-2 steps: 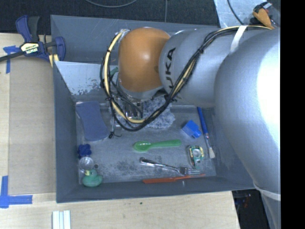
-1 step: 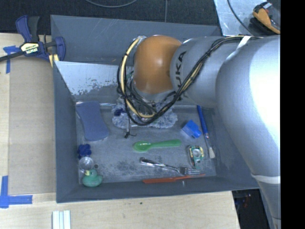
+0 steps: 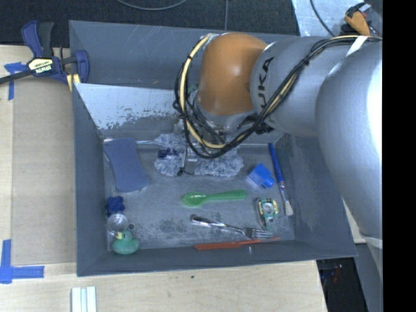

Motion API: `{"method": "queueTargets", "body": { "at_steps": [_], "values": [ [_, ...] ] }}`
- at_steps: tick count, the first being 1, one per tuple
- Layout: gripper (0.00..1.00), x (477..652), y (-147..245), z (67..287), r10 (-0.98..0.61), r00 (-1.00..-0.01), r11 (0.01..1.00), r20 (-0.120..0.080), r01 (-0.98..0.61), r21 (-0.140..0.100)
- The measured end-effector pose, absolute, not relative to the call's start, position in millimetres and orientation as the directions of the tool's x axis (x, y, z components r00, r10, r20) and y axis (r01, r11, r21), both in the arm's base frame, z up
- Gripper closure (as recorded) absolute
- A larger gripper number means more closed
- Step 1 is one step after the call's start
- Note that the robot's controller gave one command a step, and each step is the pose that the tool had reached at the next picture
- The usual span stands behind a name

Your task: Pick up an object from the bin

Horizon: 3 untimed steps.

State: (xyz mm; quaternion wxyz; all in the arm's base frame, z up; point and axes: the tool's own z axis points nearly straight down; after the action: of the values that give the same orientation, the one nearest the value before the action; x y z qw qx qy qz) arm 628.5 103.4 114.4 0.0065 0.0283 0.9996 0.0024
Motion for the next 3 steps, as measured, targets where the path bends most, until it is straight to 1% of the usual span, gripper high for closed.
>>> {"method": "queueTargets", "body": {
  "at_steps": [1,2,3],
  "values": [
    [0.0,626.7,93,100,-0.221,-0.975,0.975,-0.003,-0.221,0.001],
    [0.0,626.6,80,71,0.08,-0.997,0.997,-0.002,0.08,0.008],
    [1.0,627.1,95,72,-0.135,-0.991,0.991,-0.012,-0.135,0.003]
  ]
}}
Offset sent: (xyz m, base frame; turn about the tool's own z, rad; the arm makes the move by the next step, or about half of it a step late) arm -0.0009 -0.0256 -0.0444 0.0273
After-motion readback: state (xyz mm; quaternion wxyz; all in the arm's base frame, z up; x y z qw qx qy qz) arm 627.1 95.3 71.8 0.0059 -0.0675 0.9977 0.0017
